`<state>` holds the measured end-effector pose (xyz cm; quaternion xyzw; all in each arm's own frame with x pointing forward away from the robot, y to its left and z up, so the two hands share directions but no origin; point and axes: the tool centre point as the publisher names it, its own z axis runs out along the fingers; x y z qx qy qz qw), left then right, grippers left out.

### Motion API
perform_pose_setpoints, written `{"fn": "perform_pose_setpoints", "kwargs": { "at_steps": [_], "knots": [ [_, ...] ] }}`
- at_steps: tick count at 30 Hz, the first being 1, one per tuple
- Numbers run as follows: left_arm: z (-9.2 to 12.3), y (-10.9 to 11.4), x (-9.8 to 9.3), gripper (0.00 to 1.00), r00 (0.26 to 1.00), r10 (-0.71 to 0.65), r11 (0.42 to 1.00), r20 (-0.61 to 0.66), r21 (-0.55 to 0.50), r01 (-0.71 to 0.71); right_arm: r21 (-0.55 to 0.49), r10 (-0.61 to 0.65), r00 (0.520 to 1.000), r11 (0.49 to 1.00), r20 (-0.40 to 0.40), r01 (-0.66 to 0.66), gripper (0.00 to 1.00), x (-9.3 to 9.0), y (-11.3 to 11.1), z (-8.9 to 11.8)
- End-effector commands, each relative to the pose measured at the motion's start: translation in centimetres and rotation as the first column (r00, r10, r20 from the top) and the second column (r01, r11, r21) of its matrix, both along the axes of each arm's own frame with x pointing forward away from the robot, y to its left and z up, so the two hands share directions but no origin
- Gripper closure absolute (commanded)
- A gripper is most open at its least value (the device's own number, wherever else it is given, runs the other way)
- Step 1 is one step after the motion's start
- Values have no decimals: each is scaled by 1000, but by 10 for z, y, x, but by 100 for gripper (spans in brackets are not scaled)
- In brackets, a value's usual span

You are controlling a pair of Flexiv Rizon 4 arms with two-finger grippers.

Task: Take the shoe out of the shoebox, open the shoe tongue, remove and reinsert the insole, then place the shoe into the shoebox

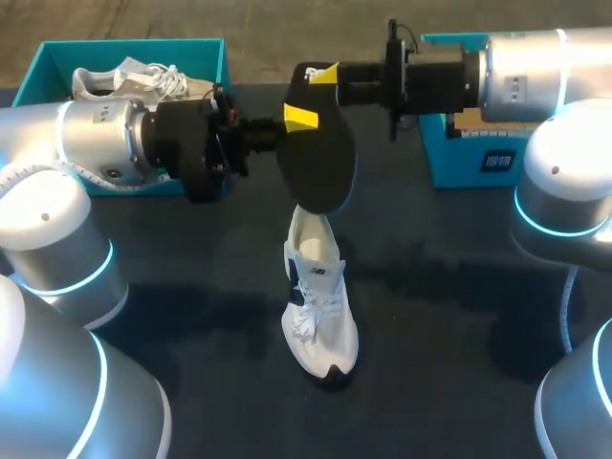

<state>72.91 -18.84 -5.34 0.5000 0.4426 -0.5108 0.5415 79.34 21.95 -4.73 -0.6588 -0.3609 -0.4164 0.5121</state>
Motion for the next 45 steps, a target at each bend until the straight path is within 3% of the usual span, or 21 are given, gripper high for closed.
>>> {"fn": "perform_pose_setpoints", "kwargs": {
  "at_steps": [1, 6, 7, 8, 9, 13, 14, 15, 27, 34, 38, 45],
  "knots": [
    [-3, -6, 3, 100, 1000, -6, 1000, -2, -1, 6, 2, -10, 1000, 1000, 1, 10, 100, -3, 4, -1],
    [-5, -7, 3, 100, 1000, -13, 1000, -18, -6, 13, 7, -37, 999, 999, 28, 37, 100, -4, 3, -3],
    [-4, -6, 4, 100, 1000, -17, 1000, -22, -9, 16, 12, -42, 998, 999, 42, 41, 71, -5, 3, -3],
    [-4, -5, 4, 100, 1000, -19, 1000, -24, -10, 19, 18, -42, 998, 999, 53, 41, 50, -5, 3, -3],
    [-2, -3, 3, 100, 999, -25, 1000, -30, -15, 25, 27, -46, 994, 999, 95, 44, 0, -5, 2, -4],
    [1, 3, 4, 100, 998, -45, 999, -50, -27, 43, 24, -18, 984, 1000, 178, 14, 0, -10, -7, -5],
    [2, 5, 4, 100, 997, -51, 998, -54, -28, 50, 28, 6, 969, 1000, 248, -13, 0, -12, -10, -5],
    [3, 6, 4, 100, 997, -53, 998, -55, -28, 52, 36, 7, 965, 999, 262, -17, 0, -12, -10, -4],
    [-2, 23, 4, 100, 993, -73, 997, -91, 12, 75, -25, 66, 946, 998, 318, -61, 0, -60, -45, -2],
    [-4, 31, 4, 100, 994, -58, 998, -98, 20, 60, -66, 80, 917, 996, 390, -59, 0, -80, -64, 0],
    [-2, 35, 4, 100, 994, -52, 998, -96, 26, 55, -65, 99, 892, 995, 442, -78, 0, -88, -70, 0],
    [-2, 36, 6, 100, 994, -55, 997, -93, 47, 60, -86, 110, 890, 993, 443, -80, 0, -90, -72, 0]
  ]
}}
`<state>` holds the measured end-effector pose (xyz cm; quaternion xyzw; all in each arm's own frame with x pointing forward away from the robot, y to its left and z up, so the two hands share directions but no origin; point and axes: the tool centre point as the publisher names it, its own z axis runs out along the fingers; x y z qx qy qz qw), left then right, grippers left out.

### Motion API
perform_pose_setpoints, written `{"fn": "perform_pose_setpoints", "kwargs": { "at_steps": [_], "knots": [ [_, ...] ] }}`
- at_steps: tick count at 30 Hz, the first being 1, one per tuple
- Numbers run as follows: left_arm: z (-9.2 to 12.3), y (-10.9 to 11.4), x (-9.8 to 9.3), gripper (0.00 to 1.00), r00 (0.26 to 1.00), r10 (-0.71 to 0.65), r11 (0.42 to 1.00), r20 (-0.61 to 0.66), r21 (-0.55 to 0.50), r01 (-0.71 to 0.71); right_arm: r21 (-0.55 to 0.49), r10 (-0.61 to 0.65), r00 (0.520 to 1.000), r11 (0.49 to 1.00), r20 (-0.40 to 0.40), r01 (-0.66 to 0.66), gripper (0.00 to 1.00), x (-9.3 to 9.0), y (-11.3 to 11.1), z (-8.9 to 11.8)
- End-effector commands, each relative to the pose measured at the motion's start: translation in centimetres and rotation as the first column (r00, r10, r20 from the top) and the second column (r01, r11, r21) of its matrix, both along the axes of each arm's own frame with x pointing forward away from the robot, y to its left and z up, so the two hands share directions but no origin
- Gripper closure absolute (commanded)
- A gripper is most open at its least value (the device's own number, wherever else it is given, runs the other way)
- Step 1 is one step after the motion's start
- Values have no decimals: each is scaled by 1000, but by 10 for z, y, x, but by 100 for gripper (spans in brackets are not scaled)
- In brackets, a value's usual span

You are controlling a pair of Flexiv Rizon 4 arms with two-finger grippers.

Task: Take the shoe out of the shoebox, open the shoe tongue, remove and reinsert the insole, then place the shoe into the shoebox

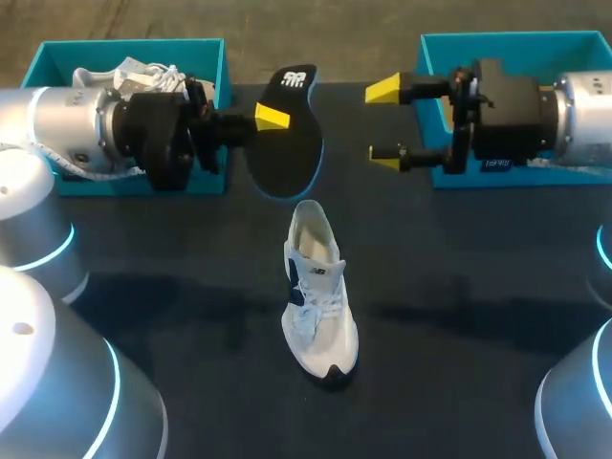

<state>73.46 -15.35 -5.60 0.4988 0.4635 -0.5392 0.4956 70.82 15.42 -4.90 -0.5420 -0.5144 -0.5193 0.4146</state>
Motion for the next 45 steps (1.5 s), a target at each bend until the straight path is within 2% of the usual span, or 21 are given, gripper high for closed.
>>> {"fn": "perform_pose_setpoints", "kwargs": {
  "at_steps": [1, 11, 13, 21, 36, 40, 42, 43, 45],
  "knots": [
    [0, 1, 1, 100, 1000, -1, 1000, 2, 10, 1, -3, -3, 1000, 1000, -1, 3, 0, -4, -6, 1],
    [-5, 7, -1, 100, 1000, -11, 1000, -20, 15, 11, -3, -3, 1000, 1000, -1, 3, 0, -4, -6, 1],
    [-6, 7, -2, 100, 1000, -19, 1000, -22, 24, 20, 26, -24, 1000, 999, 7, 24, 0, -9, -13, -3],
    [-7, 7, -3, 100, 999, -44, 998, -9, 41, 44, -24, 0, 1000, 1000, 17, 0, 0, -18, -33, -14],
    [-7, 6, -4, 100, 999, -43, 998, -10, 46, 43, -17, 3, 1000, 1000, 9, -3, 0, -19, -33, -14],
    [-2, 8, -1, 100, 938, -76, 994, -338, 52, 99, -17, 3, 1000, 1000, 9, -3, 0, -19, -33, -14],
    [-2, 10, 1, 100, 899, -84, 989, -430, 76, 129, -17, 3, 1000, 1000, 9, -3, 0, -19, -33, -14],
    [-2, 10, 2, 100, 855, -90, 986, -511, 77, 150, -17, 3, 1000, 1000, 9, -3, 0, -19, -33, -14],
    [-2, 12, 2, 100, 813, -101, 981, -573, 81, 179, -17, 3, 1000, 1000, 9, -3, 0, -19, -33, -14]
  ]
}}
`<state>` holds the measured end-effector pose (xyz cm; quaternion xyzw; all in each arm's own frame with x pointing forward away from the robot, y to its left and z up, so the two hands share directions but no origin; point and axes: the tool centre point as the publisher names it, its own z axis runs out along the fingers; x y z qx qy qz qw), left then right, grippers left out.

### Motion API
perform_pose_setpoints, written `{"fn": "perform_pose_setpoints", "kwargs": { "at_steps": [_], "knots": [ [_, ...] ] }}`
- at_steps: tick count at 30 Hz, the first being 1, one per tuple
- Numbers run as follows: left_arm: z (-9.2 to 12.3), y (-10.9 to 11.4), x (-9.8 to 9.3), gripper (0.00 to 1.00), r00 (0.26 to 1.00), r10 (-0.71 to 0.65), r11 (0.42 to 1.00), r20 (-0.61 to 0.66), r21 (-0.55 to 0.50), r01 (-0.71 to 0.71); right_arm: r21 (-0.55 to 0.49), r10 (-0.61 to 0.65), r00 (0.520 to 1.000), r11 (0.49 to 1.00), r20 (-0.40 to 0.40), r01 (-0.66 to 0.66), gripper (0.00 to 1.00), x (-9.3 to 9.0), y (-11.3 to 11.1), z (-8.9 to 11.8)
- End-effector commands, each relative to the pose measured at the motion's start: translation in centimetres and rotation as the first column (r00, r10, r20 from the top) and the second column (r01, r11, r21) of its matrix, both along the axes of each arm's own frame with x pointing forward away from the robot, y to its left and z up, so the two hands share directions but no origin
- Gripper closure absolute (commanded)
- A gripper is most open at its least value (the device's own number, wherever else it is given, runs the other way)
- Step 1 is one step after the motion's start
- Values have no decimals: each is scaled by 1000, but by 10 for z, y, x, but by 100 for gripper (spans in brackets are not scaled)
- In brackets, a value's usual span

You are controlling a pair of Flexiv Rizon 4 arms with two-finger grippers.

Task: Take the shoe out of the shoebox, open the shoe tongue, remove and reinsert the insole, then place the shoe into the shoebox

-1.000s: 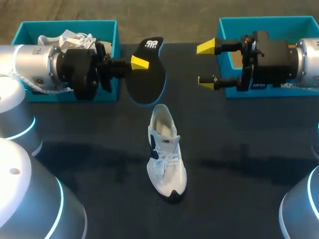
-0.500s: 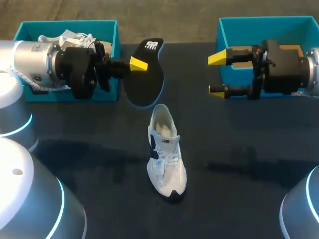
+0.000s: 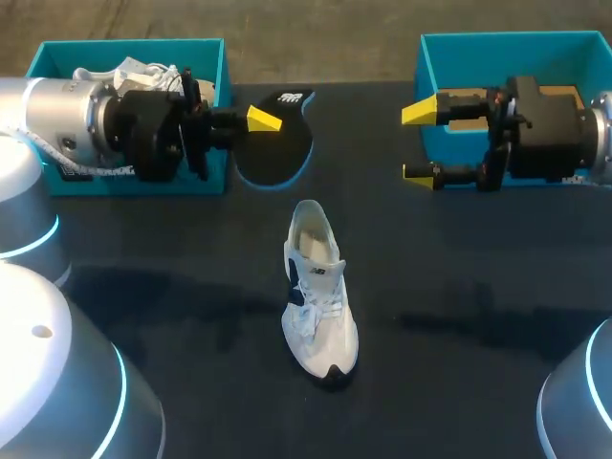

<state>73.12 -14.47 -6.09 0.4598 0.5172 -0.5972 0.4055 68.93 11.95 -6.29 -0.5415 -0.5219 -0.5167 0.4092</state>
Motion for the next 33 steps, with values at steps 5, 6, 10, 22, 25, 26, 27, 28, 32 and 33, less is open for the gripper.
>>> {"fn": "perform_pose_setpoints", "kwargs": {
  "at_steps": [5, 6, 10, 22, 25, 26, 27, 28, 32, 33],
  "knots": [
    [0, 3, 3, 100, 790, -46, 987, -612, 92, 129, -1, -2, 1000, 1000, -1, 2, 0, 0, 1, 0],
    [-1, 2, 2, 100, 733, -16, 990, -680, 92, 107, -1, -2, 1000, 1000, -1, 2, 0, 0, 1, 0],
    [-2, 0, -7, 100, 527, 17, 996, -849, 60, 63, -1, -2, 1000, 1000, -1, 2, 0, 0, 1, 0],
    [-2, 0, -15, 100, 450, 21, 1000, -893, 22, -2, -1, -2, 1000, 1000, -1, 2, 0, 0, 1, 0],
    [-2, 0, -15, 100, 450, 21, 1000, -893, 22, -2, -1, -2, 1000, 1000, -1, 2, 0, 0, 1, 0],
    [-2, 0, -15, 100, 450, 21, 1000, -893, 22, -2, -1, -2, 1000, 1000, -1, 2, 0, 0, 1, 0],
    [-2, 0, -15, 100, 450, 21, 1000, -893, 22, -2, -1, -2, 1000, 1000, -1, 2, 0, 0, 1, 0],
    [-2, 0, -15, 100, 450, 21, 1000, -893, 22, -2, -1, -2, 1000, 1000, -1, 2, 0, 0, 1, 0],
    [0, -1, -15, 100, 332, 0, 999, -943, 11, 30, -1, -2, 1000, 1000, -1, 2, 0, 0, 1, 0],
    [1, -1, -14, 100, 238, 1, 999, -971, 13, 47, -1, -2, 1000, 1000, -1, 2, 0, 0, 1, 0]
  ]
}}
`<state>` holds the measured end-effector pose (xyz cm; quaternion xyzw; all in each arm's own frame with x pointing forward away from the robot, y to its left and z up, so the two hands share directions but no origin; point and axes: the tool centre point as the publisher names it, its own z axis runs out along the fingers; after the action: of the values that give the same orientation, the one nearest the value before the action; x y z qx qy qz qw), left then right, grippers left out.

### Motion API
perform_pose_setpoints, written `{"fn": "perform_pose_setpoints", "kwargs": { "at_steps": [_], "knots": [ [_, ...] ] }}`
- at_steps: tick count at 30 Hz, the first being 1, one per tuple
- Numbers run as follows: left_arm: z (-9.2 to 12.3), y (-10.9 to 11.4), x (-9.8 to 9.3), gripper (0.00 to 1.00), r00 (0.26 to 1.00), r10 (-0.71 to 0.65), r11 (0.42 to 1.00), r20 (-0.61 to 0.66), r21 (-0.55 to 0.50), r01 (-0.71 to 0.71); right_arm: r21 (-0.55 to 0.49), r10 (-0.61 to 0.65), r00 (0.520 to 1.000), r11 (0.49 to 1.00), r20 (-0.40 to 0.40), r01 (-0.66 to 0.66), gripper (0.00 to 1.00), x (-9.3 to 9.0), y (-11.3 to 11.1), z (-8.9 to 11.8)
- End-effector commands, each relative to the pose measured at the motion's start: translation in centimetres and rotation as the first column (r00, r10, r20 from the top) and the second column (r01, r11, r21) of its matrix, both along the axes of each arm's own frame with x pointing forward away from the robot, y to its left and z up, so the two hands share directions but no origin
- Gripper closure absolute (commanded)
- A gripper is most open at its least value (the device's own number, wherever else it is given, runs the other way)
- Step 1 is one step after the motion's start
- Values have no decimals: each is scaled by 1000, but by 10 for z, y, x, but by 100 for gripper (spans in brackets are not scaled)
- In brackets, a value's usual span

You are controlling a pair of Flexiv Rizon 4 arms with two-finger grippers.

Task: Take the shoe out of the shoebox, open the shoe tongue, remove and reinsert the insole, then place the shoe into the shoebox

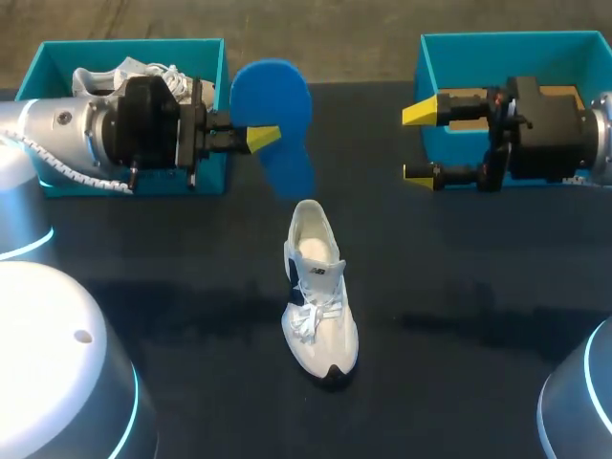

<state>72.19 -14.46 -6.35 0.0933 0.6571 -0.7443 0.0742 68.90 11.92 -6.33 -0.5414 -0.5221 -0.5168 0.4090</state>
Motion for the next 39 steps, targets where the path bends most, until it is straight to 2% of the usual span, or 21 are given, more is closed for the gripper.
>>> {"fn": "perform_pose_setpoints", "kwargs": {
  "at_steps": [1, 4, 7, 9, 10, 11, 12, 13, 32, 39],
  "knots": [
    [5, -1, -5, 100, 964, -50, 999, -260, -11, 49, -1, -2, 1000, 1000, -1, 2, 0, 0, 2, 0],
    [10, 2, -5, 100, 901, -102, 994, -422, -14, 106, -1, -2, 1000, 1000, -1, 2, 0, 0, 2, 0],
    [6, 3, -5, 100, 796, -118, 978, -594, 70, 197, -1, -2, 1000, 1000, -1, 2, 0, 0, 2, 0],
    [3, 4, -7, 100, 748, -112, 966, -654, 105, 236, -1, -2, 1000, 1000, -1, 2, 0, 0, 2, 0],
    [1, 5, -10, 100, 682, -102, 950, -724, 133, 283, -1, -2, 1000, 1000, -1, 2, 0, 0, 2, 0],
    [0, 6, -12, 100, 670, -94, 940, -736, 155, 303, -1, -2, 1000, 1000, -1, 2, 0, 0, 2, 0],
    [-2, 7, -18, 100, 600, -73, 928, -796, 166, 333, -1, -2, 1000, 1000, -1, 2, 0, 0, 2, 0],
    [-3, 7, -22, 100, 582, -84, 914, -809, 170, 368, -1, -2, 1000, 1000, -1, 2, 0, 0, 2, 0],
    [-4, 8, -26, 100, 569, -79, 909, -818, 175, 377, -1, -2, 1000, 1000, -1, 2, 0, 0, 2, 0],
    [-4, 8, -26, 100, 478, -34, 948, -878, 124, 295, -1, -2, 1000, 1000, -1, 2, 0, 0, 2, 0]
  ]
}}
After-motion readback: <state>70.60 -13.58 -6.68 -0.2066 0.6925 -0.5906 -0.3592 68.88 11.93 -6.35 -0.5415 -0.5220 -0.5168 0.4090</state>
